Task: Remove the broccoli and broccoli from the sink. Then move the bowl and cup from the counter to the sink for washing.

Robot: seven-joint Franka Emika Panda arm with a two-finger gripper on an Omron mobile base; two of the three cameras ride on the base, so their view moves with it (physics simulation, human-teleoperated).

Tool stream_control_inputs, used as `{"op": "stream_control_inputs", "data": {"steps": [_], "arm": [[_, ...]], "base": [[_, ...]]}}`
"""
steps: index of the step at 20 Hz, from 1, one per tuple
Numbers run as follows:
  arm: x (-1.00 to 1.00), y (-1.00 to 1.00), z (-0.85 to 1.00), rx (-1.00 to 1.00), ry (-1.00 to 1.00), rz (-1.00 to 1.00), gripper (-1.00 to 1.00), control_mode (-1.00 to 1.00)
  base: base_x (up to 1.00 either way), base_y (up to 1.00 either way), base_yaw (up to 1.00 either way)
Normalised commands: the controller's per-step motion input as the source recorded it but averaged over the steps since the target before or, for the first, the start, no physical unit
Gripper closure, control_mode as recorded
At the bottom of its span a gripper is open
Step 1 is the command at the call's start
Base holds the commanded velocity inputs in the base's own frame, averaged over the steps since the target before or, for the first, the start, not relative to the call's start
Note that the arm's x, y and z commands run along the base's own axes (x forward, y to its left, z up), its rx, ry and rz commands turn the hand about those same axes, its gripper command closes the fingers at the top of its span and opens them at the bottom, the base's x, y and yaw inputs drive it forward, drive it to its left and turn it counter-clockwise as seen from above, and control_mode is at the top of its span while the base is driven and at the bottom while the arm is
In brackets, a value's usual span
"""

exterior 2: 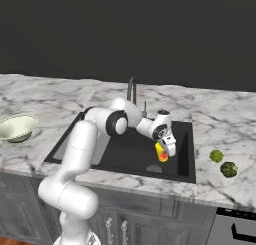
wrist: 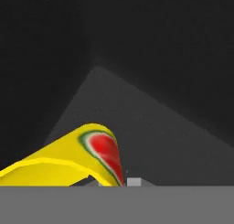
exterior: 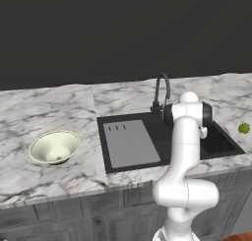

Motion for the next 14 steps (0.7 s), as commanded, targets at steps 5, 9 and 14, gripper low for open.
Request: {"op": "stream_control_inputs", "data": {"steps": [5,9,14], "arm": [[0.21,-0.12,-0.16,0.01,0.06,-0.16,1.0,-1.0],[0.15,-0.11,-0.18,0.02,0.03,-0.14,1.0,-1.0],[0.01,-0.07,-0.21,0.0,0.0,-0.15,1.0,-1.0]], "base": [[0.0,0.0,0.0],[0.0,0.0,0.0],[0.0,0.0,0.0]]}}
